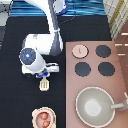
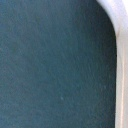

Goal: Take the lid off the pot, put the pot on the plate, and use the tool to push the pot to the front of the table.

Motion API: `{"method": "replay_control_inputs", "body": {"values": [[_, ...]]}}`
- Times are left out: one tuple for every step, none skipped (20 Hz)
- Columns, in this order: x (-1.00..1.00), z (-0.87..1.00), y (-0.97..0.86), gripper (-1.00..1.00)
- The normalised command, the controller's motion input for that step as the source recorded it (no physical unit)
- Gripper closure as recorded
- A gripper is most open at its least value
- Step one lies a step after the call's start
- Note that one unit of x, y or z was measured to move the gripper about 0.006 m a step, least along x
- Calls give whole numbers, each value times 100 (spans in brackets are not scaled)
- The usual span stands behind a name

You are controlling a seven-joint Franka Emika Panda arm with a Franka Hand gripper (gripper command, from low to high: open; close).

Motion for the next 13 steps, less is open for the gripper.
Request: {"method": "replay_control_inputs", "body": {"values": [[-79,95,29,-100],[-62,100,19,-100],[-51,100,11,-100],[-47,100,7,-100],[-41,100,3,-100],[-37,100,1,-100],[-36,100,1,-100],[-32,100,0,-100],[-31,100,0,-100],[-29,100,0,-100],[-24,100,0,-100],[-20,100,0,-100],[-19,100,0,-100]]}}
